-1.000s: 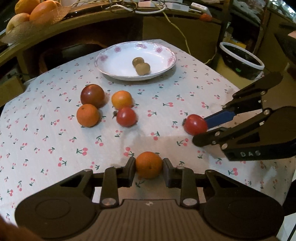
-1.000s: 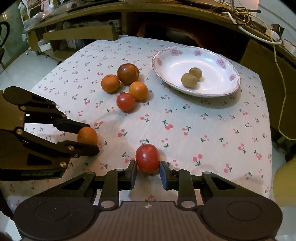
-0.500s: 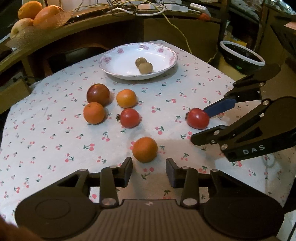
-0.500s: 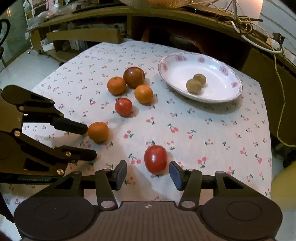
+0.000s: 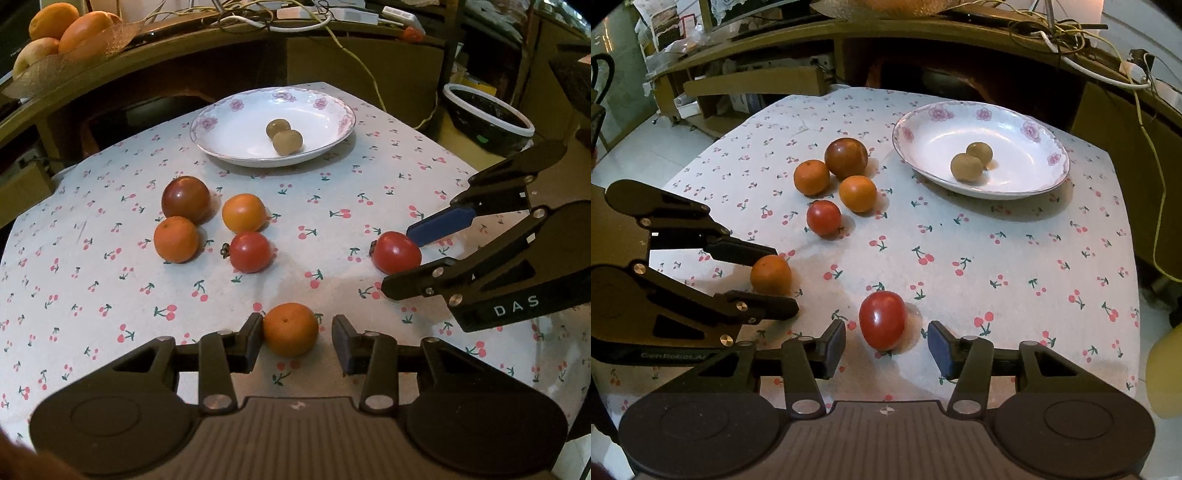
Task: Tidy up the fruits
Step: 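Lift the tangerine and tomato and carry both toward the white plate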
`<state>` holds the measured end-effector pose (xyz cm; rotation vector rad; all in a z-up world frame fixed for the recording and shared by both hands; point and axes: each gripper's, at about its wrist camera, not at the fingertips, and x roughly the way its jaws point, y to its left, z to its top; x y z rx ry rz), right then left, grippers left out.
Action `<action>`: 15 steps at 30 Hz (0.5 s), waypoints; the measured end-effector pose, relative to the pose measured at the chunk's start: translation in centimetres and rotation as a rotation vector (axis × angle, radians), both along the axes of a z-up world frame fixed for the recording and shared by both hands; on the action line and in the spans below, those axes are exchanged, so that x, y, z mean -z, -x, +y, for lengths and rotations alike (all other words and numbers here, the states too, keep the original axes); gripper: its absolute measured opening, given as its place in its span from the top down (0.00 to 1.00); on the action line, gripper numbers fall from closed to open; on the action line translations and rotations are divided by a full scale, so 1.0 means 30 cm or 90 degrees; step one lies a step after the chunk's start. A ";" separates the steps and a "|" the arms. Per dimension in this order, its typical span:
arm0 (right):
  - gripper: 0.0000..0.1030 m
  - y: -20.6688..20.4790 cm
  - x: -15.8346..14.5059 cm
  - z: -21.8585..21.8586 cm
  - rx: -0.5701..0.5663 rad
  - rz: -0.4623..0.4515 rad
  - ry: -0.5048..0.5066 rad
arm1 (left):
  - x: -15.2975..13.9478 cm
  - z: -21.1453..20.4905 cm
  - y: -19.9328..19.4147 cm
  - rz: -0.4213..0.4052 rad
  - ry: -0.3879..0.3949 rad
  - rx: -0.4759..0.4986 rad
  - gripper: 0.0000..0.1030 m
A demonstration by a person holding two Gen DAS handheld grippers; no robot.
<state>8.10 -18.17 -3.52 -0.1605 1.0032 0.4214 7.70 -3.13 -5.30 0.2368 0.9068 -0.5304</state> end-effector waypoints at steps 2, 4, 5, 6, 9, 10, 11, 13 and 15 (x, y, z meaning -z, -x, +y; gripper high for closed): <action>0.51 -0.004 0.000 -0.001 0.002 0.001 -0.005 | -0.001 0.001 0.003 -0.003 -0.004 0.000 0.55; 0.51 -0.003 0.001 0.001 -0.001 -0.001 -0.004 | -0.003 0.007 0.004 -0.003 -0.005 0.000 0.55; 0.51 -0.002 0.002 0.001 -0.001 0.000 -0.004 | -0.004 0.010 0.004 -0.002 -0.003 -0.002 0.55; 0.51 -0.001 0.002 0.001 -0.001 -0.001 -0.005 | -0.003 0.013 0.004 -0.002 -0.003 -0.003 0.55; 0.52 -0.001 0.003 0.003 0.000 -0.003 -0.006 | -0.003 0.015 0.004 0.000 0.000 -0.004 0.55; 0.54 -0.001 0.002 0.004 0.001 -0.004 -0.006 | -0.003 0.013 0.003 -0.001 -0.001 -0.003 0.55; 0.54 -0.002 0.002 0.005 0.002 -0.004 -0.006 | -0.004 0.013 0.003 -0.001 -0.001 -0.002 0.55; 0.60 -0.005 0.001 0.005 0.003 -0.005 -0.006 | -0.003 0.014 0.002 0.001 0.000 -0.003 0.55; 0.66 -0.005 0.001 0.005 0.006 -0.006 -0.001 | -0.003 0.015 0.002 0.002 0.001 -0.007 0.55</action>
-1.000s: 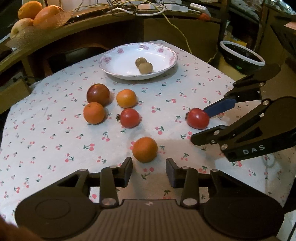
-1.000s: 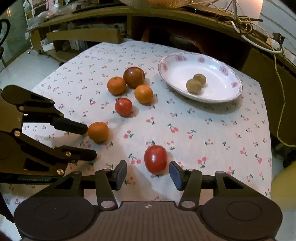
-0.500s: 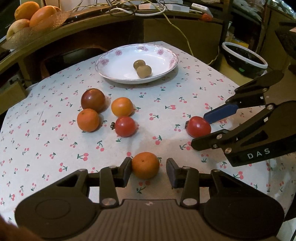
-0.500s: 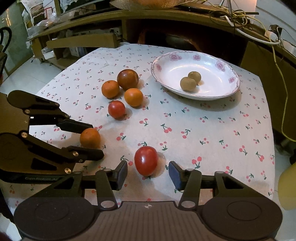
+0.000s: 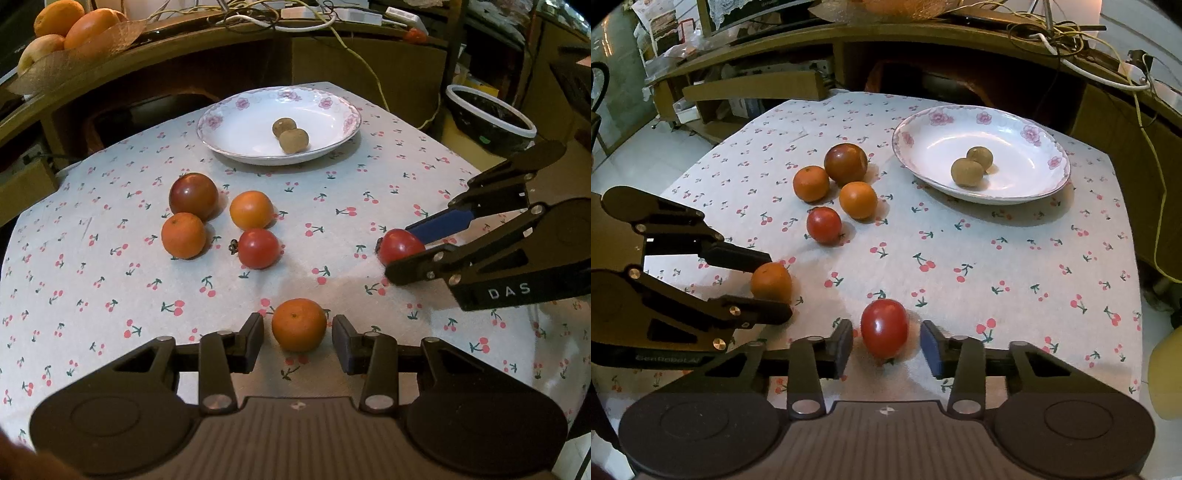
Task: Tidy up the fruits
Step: 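Lift the tangerine and tomato and carry both toward the white plate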
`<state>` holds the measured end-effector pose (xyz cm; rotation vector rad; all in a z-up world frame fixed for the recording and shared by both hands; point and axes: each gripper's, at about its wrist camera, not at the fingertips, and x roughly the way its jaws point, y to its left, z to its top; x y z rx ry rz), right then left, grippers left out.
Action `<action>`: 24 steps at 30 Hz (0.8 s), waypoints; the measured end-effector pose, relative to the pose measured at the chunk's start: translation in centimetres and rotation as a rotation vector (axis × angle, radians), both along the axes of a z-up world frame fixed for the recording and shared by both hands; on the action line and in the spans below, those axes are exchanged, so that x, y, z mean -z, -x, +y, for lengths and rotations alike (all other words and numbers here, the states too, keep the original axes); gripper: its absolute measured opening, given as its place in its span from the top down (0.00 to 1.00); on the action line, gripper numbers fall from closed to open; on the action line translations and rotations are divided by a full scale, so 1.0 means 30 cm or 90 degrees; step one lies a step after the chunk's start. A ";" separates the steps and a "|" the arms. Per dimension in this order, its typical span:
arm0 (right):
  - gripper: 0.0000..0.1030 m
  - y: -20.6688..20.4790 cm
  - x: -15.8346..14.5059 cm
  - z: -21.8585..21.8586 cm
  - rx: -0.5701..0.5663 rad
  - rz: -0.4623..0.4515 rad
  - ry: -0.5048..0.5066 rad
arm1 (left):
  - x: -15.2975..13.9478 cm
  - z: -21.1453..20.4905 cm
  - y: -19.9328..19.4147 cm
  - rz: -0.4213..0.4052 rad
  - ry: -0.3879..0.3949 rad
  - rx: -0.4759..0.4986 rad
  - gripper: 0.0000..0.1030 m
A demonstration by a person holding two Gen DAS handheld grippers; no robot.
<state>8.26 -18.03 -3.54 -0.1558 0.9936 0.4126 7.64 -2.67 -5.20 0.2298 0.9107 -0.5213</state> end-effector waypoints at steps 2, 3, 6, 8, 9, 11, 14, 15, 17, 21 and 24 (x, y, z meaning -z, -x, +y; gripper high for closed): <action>0.71 0.000 -0.001 -0.002 0.004 -0.001 0.003 | -0.001 -0.004 0.001 -0.002 -0.002 0.000 0.59; 0.72 -0.001 -0.001 -0.003 0.005 0.000 0.003 | -0.001 -0.007 0.001 -0.002 -0.003 0.001 0.62; 0.72 0.001 -0.003 0.002 0.005 0.000 0.010 | -0.003 -0.012 0.001 0.000 -0.004 0.003 0.65; 0.73 0.002 -0.004 0.004 0.007 0.000 0.011 | -0.005 -0.013 0.000 0.000 -0.004 0.004 0.65; 0.73 0.002 -0.005 0.003 0.009 0.001 0.011 | -0.006 -0.014 0.000 0.000 -0.003 0.004 0.65; 0.73 -0.001 -0.007 -0.001 0.015 0.002 0.011 | -0.013 -0.016 -0.004 -0.002 -0.001 0.002 0.65; 0.73 -0.011 -0.017 -0.009 0.030 -0.003 0.003 | -0.033 -0.025 -0.018 -0.013 0.007 -0.001 0.65; 0.73 -0.016 -0.022 -0.010 0.033 -0.005 0.001 | -0.039 -0.029 -0.025 -0.016 0.009 -0.003 0.65; 0.73 -0.024 -0.036 -0.014 0.039 -0.013 -0.003 | -0.052 -0.037 -0.044 -0.023 0.011 -0.010 0.65; 0.73 -0.053 -0.069 -0.019 0.054 -0.030 -0.014 | -0.087 -0.057 -0.090 -0.041 0.024 -0.020 0.65; 0.73 -0.083 -0.093 -0.028 0.067 -0.044 -0.021 | -0.115 -0.079 -0.125 -0.058 0.032 -0.025 0.65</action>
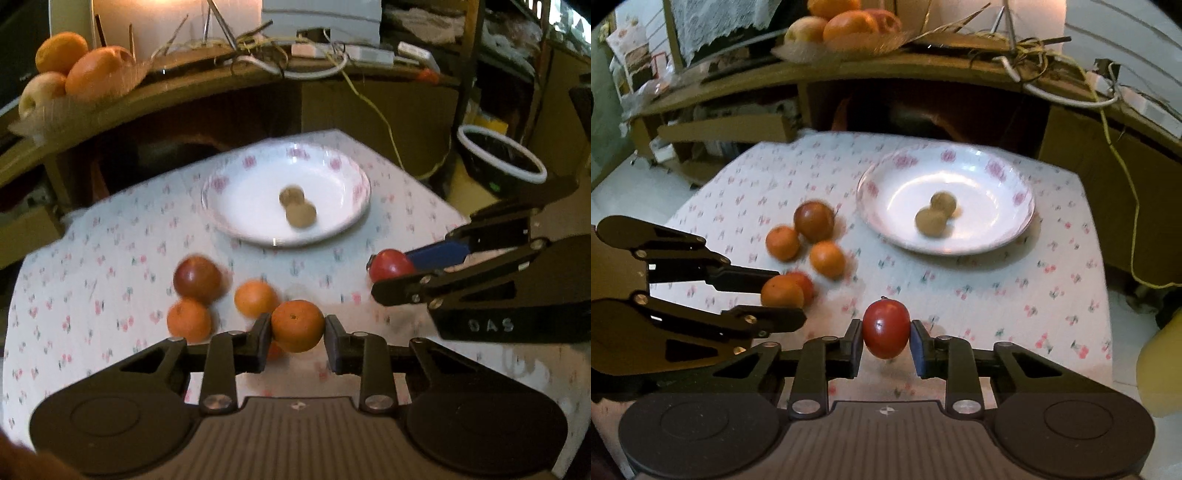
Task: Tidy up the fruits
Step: 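Lift the tangerine and tomato and carry both toward the white plate, then lower the tangerine and tomato into the plate and open both grippers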
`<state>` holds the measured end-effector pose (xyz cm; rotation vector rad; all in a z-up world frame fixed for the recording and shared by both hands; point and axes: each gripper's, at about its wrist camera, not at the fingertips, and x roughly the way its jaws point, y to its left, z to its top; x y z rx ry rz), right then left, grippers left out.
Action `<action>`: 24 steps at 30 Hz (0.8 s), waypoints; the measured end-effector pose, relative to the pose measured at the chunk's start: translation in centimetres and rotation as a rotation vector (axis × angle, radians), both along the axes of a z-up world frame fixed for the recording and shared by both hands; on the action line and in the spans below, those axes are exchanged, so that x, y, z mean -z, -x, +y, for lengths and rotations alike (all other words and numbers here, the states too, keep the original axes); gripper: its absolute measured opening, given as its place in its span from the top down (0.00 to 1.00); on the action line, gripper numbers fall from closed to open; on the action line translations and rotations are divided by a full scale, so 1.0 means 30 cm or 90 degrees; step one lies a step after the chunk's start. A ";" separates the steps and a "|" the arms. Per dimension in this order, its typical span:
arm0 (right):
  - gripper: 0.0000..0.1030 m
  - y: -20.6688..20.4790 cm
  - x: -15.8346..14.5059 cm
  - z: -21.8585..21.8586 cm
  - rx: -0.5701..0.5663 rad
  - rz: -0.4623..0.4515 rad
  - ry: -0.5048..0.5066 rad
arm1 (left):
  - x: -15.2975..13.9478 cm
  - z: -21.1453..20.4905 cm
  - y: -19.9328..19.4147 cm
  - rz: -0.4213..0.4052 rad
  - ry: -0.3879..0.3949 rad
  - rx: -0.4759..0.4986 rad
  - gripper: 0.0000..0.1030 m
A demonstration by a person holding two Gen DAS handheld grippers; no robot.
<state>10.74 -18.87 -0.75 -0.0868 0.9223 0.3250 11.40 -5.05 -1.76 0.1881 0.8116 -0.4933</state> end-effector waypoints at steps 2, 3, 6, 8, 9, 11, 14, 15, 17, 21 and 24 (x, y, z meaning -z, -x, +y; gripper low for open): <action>0.73 -0.019 -0.014 -0.006 0.009 -0.009 -0.003 | -0.011 -0.014 -0.022 -0.010 0.001 -0.002 0.65; 0.73 -0.029 -0.020 -0.011 0.014 -0.013 -0.005 | -0.015 -0.022 -0.038 -0.015 0.000 -0.005 0.65; 0.73 -0.062 -0.034 -0.021 0.031 -0.023 -0.014 | -0.024 -0.041 -0.083 -0.026 0.000 -0.014 0.65; 0.73 -0.086 -0.040 -0.024 0.042 -0.030 -0.015 | -0.026 -0.047 -0.115 -0.036 -0.003 -0.021 0.65; 0.73 -0.100 -0.042 -0.026 0.047 -0.032 -0.017 | -0.027 -0.047 -0.133 -0.037 -0.001 -0.027 0.65; 0.73 -0.124 -0.044 -0.031 0.056 -0.033 -0.022 | -0.027 -0.045 -0.166 -0.033 0.002 -0.039 0.65; 0.73 -0.162 -0.039 -0.031 0.065 -0.036 -0.022 | -0.023 -0.047 -0.206 -0.032 0.002 -0.050 0.65; 0.73 -0.173 -0.036 -0.033 0.067 -0.036 -0.023 | -0.020 -0.045 -0.216 -0.030 0.004 -0.051 0.65; 0.73 -0.195 -0.027 -0.037 0.073 -0.036 -0.024 | -0.013 -0.048 -0.234 -0.029 0.004 -0.053 0.65; 0.73 -0.235 -0.005 -0.045 0.084 -0.030 -0.016 | -0.001 -0.064 -0.274 -0.029 0.004 -0.055 0.65; 0.73 -0.257 0.002 -0.057 0.091 -0.031 -0.017 | 0.009 -0.072 -0.292 -0.029 0.004 -0.053 0.65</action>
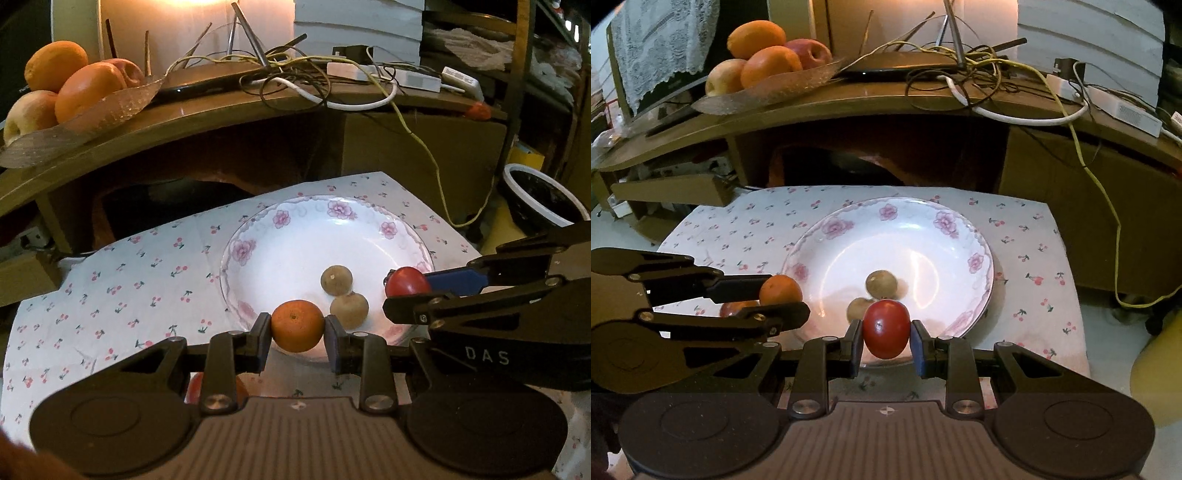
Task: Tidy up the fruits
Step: 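Lower the tangerine and tomato into the plate and open both grippers, then withdraw both grippers from the plate toward the remaining fruit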
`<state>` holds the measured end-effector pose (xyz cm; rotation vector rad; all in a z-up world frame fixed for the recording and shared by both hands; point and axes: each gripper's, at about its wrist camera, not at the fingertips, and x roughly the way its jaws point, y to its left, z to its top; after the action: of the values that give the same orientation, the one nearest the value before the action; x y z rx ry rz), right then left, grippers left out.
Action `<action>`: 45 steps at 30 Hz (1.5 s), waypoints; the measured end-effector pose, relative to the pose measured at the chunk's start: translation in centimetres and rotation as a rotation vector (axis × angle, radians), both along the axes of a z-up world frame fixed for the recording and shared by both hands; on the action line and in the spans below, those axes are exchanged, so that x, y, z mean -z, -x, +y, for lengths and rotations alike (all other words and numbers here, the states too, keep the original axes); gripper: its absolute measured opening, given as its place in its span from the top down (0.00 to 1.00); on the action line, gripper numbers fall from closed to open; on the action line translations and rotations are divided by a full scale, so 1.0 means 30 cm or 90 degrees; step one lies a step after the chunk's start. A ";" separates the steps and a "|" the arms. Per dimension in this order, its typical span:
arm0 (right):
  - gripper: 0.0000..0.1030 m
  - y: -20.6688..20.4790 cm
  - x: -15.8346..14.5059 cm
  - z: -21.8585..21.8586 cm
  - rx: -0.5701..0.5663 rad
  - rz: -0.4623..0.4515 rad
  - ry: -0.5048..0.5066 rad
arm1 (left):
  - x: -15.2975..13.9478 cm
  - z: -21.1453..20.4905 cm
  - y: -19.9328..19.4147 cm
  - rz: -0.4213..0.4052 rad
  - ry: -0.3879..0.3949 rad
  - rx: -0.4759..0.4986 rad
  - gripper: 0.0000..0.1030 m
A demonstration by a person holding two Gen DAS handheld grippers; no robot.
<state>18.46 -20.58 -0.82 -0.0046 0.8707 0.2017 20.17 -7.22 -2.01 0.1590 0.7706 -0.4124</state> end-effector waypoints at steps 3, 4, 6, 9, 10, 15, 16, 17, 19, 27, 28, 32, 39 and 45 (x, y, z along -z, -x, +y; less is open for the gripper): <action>0.73 -0.016 0.012 -0.005 0.004 0.003 0.005 | 0.011 -0.008 -0.013 -0.001 -0.005 -0.001 0.65; 0.73 -0.021 0.016 -0.005 0.005 0.004 0.007 | 0.015 -0.009 -0.017 0.001 -0.005 -0.001 0.65; 0.72 -0.029 0.020 -0.007 0.007 0.005 0.008 | 0.019 -0.007 -0.024 0.003 -0.004 -0.005 0.65; 0.72 -0.040 0.022 -0.002 0.010 0.004 0.006 | 0.019 0.001 -0.029 0.001 -0.005 -0.010 0.65; 0.72 -0.042 0.022 0.000 0.009 0.001 0.006 | 0.018 0.005 -0.029 -0.001 -0.006 -0.012 0.65; 0.72 -0.052 0.029 0.012 0.007 0.000 0.009 | 0.019 0.020 -0.033 0.002 -0.003 -0.013 0.64; 0.70 -0.053 0.029 0.013 0.007 -0.001 0.010 | 0.018 0.020 -0.034 0.002 -0.003 -0.014 0.64; 0.70 -0.052 0.029 0.014 0.008 -0.003 0.011 | 0.017 0.021 -0.034 0.001 -0.003 -0.015 0.64; 0.70 -0.052 0.025 0.013 0.011 -0.007 0.009 | 0.012 0.021 -0.035 -0.001 -0.001 -0.015 0.64; 0.70 -0.041 0.011 0.000 0.021 -0.014 0.006 | -0.013 0.031 -0.028 -0.007 0.006 -0.021 0.63; 0.70 -0.039 0.008 -0.003 0.022 -0.016 0.006 | -0.017 0.035 -0.023 -0.009 0.007 -0.021 0.63; 0.69 -0.026 -0.008 -0.005 0.026 -0.025 0.006 | -0.040 0.046 -0.006 -0.015 0.011 -0.020 0.59; 0.69 -0.018 -0.014 -0.010 0.036 -0.022 0.008 | -0.059 0.067 0.023 -0.019 0.014 -0.012 0.59; 0.69 0.001 -0.023 0.005 0.026 -0.020 0.013 | -0.054 0.089 0.051 -0.015 0.003 -0.009 0.59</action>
<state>18.42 -20.43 -0.12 -0.0087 0.8406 0.1540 18.63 -4.57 -0.41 0.1538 0.7477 -0.3991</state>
